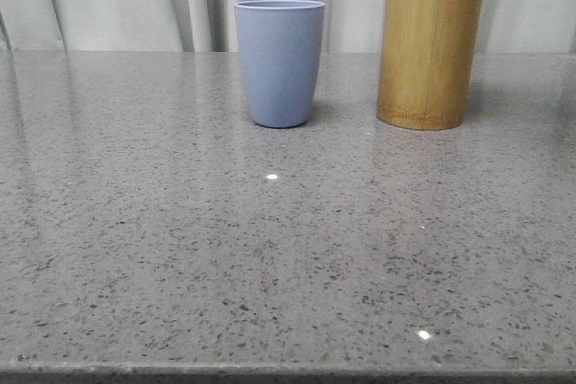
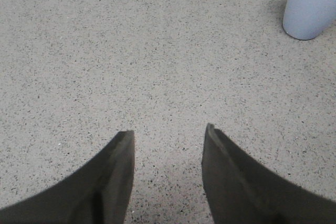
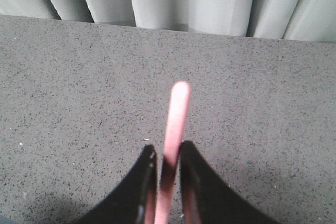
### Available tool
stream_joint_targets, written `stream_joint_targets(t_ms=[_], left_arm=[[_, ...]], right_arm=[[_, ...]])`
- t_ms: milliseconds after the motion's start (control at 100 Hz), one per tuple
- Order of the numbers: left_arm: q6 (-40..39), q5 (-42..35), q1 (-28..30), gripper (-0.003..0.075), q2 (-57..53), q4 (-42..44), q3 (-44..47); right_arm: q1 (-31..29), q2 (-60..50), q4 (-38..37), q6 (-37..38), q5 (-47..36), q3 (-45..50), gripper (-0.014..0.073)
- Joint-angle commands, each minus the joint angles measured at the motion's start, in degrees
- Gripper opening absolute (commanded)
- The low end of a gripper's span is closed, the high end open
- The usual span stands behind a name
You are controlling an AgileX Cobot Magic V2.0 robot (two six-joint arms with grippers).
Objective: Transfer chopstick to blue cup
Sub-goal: 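Lift the pink chopstick out with the right gripper and carry it over the blue cup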
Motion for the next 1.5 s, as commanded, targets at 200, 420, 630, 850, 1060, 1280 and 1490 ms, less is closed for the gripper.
stream_joint_targets(t_ms=[200, 420, 630, 850, 1060, 1280, 1490], left_arm=[[-0.6, -3.4, 0.2, 0.0302, 0.1, -0.2, -1.3], [-0.6, -3.4, 0.2, 0.0302, 0.1, -0.2, -1.3], [-0.6, -3.4, 0.2, 0.0302, 0.1, -0.2, -1.3], [-0.6, -3.4, 0.2, 0.0302, 0.1, -0.2, -1.3], [-0.6, -3.4, 0.2, 0.0302, 0.1, -0.2, -1.3], [-0.6, -3.4, 0.2, 0.0302, 0.1, -0.2, -1.3], [-0.6, -3.4, 0.2, 0.0302, 0.1, -0.2, -1.3]], right_arm=[[-0.1, -2.2, -0.1, -0.4, -4.9, -2.1, 0.0028], [-0.1, -4.0, -0.1, -0.4, -5.9, -2.1, 0.0028], [-0.1, -7.4, -0.1, -0.4, -5.5, -5.1, 0.0028], [1.2, -9.2, -0.1, -0.5, -2.9, -11.5, 0.0028], [4.2, -9.2, -0.1, -0.5, -0.6, -16.9, 0.0028], [9.8, -8.9, 0.0, -0.5, -1.5, -17.9, 0.0028], [14.2, -6.2, 0.0, -0.4, -3.8, -17.9, 0.0028]])
